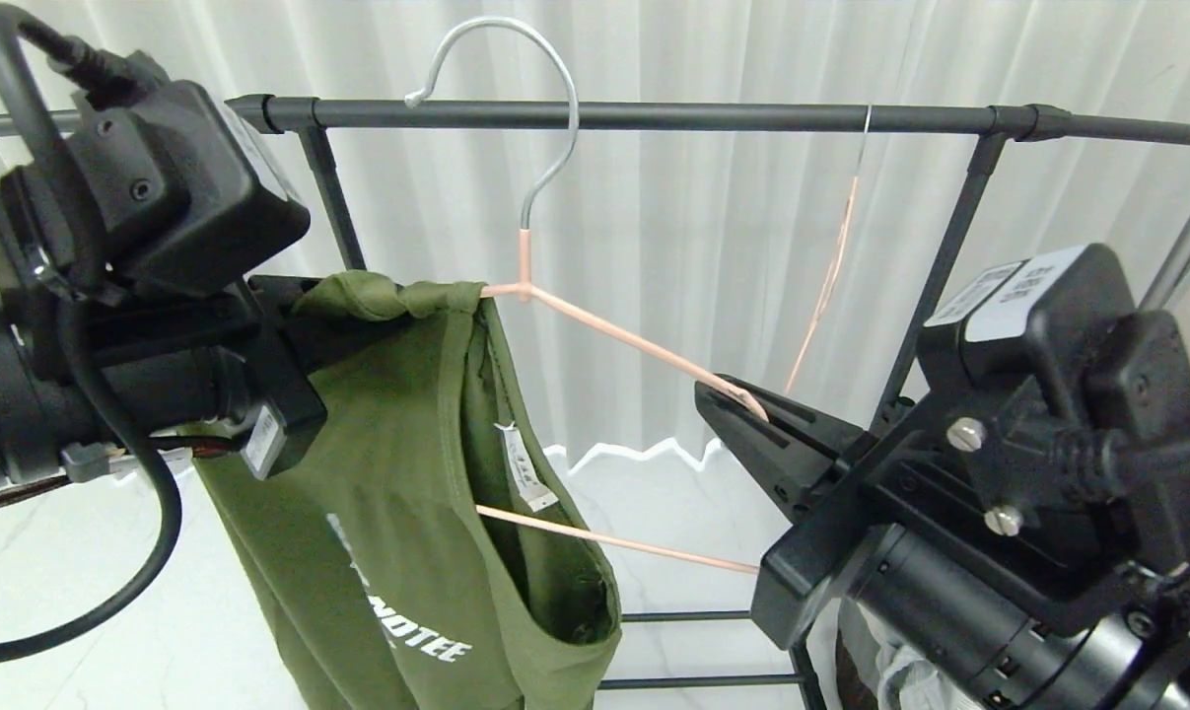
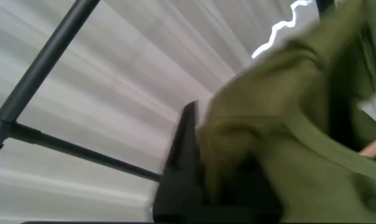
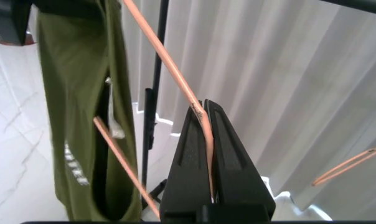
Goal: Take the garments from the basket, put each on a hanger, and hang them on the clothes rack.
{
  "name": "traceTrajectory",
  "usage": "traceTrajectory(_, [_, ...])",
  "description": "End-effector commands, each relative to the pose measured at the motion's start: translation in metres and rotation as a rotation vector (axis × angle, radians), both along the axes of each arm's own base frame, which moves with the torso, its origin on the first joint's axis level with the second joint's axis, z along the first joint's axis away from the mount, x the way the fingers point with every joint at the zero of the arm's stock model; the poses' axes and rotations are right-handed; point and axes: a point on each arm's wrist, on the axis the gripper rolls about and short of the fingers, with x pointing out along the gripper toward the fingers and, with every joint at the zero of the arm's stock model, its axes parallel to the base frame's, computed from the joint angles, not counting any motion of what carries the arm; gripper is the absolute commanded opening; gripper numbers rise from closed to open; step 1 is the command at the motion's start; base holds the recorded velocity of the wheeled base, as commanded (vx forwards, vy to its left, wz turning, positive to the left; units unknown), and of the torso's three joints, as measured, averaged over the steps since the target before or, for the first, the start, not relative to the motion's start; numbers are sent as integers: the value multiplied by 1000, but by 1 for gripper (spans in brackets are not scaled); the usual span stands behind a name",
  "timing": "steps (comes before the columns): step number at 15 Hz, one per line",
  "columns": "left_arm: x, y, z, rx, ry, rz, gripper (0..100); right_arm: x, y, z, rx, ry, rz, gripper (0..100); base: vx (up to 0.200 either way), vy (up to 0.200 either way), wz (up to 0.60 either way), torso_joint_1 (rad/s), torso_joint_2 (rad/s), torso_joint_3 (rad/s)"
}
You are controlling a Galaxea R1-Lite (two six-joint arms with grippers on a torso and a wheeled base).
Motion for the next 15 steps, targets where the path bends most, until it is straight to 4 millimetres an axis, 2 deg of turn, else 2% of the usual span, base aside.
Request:
traceTrajectory(1, [-1, 1, -1, -2, 0, 0, 0, 0, 1, -1, -5, 1, 1, 0, 0, 0, 0, 0, 0, 0])
traceTrajectory(4, [-1, 1, -1, -4, -1, 4, 0, 0, 0, -1, -5, 0, 0, 0, 0, 0, 0, 0, 0, 0])
traceTrajectory(5, [-1, 1, -1, -1, -1, 6, 0, 0, 0, -1, -8, 1, 0, 100, 0, 0, 0, 0, 0, 0])
traceTrajectory(10, [2, 3, -11, -5, -35, 97, 0, -1, -9, -5, -26, -2, -30, 100, 0, 0, 0, 0, 0, 0])
traceTrajectory(13, [4, 3, -20, -15, -70, 169, 0, -2, -8, -6, -31, 2, -34, 100, 0, 0, 0, 0, 0, 0])
traceTrajectory(15, [6, 3, -18, -28, -81, 227, 0, -1, -5, -12, -46, 13, -31, 100, 0, 0, 0, 0, 0, 0])
